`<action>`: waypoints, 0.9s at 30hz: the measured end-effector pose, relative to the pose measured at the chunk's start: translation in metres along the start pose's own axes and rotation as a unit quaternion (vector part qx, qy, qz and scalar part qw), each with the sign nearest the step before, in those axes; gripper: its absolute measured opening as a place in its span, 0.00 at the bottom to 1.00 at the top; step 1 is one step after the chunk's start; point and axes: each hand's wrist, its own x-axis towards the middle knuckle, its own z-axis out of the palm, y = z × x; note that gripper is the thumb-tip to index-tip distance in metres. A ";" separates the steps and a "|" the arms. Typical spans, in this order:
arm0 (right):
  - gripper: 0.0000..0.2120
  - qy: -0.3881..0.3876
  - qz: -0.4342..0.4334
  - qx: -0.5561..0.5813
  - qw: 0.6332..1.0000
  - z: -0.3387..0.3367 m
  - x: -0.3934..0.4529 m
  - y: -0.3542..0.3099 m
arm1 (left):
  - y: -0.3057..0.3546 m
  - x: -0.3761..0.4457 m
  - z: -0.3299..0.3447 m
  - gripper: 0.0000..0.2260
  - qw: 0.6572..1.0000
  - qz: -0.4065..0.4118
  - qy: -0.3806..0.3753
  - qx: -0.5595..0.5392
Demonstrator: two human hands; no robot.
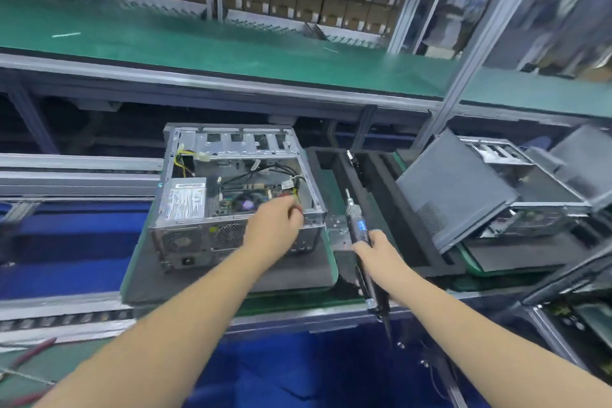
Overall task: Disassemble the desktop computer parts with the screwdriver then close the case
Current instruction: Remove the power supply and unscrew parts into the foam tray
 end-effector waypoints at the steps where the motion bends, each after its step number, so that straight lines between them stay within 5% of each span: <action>1: 0.09 0.003 0.021 0.010 1.000 -0.009 0.010 0.011 | 0.012 0.001 0.020 0.10 1.000 0.013 -0.025 -0.004; 7: 0.13 -0.049 0.057 0.074 0.994 -0.034 0.089 0.082 | 0.051 0.029 0.144 0.11 0.990 -0.010 -0.131 0.041; 12: 0.16 -0.129 0.044 0.080 0.987 -0.048 0.160 0.122 | 0.054 0.075 0.213 0.10 0.980 -0.133 -0.094 0.117; 18: 0.05 -0.240 0.043 0.098 0.965 -0.065 0.214 0.140 | 0.040 0.105 0.251 0.10 0.953 -0.237 -0.051 0.182; 27: 0.08 -0.294 0.032 0.083 0.952 -0.071 0.253 0.140 | 0.035 0.130 0.276 0.06 0.915 -0.164 -0.131 0.344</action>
